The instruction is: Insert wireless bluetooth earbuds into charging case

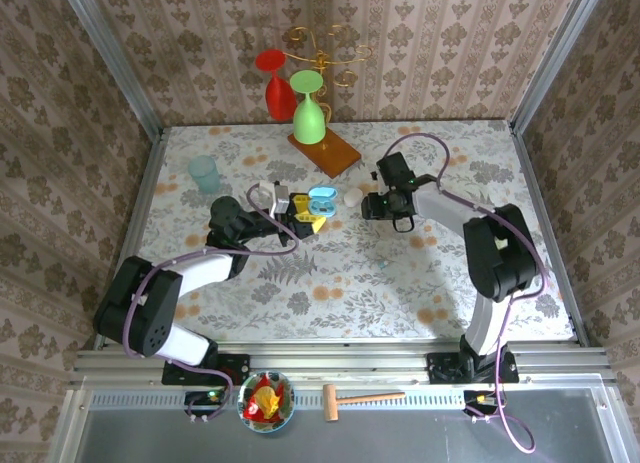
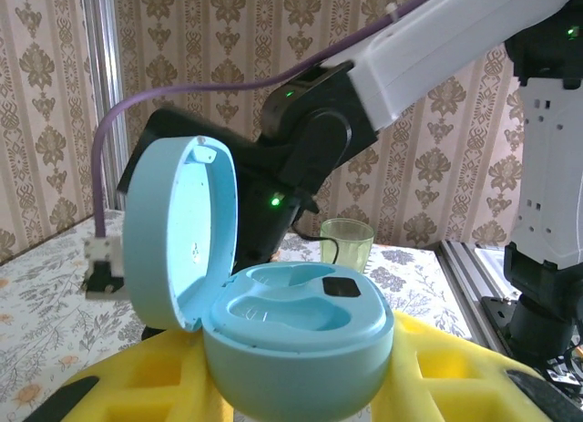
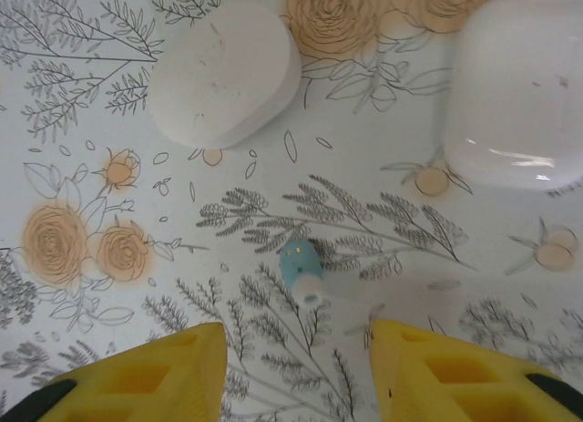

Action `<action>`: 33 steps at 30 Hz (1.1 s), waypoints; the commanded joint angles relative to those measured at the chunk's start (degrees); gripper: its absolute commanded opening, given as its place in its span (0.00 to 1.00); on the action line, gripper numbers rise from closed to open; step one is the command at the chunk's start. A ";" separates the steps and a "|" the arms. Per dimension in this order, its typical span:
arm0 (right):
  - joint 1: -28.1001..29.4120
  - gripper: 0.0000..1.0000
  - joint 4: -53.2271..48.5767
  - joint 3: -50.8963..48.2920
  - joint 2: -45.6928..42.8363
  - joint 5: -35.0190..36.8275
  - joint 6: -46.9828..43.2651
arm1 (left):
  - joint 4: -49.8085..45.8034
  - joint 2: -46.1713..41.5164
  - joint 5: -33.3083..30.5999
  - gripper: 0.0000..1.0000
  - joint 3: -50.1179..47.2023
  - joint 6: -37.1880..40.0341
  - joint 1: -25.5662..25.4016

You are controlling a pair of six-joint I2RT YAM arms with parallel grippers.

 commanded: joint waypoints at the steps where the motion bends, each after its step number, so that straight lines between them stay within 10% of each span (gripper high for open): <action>1: 0.06 0.43 -4.09 3.24 3.01 -1.30 -1.58 | 1.80 -1.72 0.04 0.26 -0.75 1.38 0.35; 12: 0.22 0.25 -2.71 3.31 5.41 -6.71 -1.63 | 2.08 -1.17 0.21 0.26 -0.67 1.09 0.35; 33: 0.18 0.35 3.18 2.44 5.71 -6.66 -3.48 | 2.24 -1.10 0.13 0.26 -0.74 0.86 0.35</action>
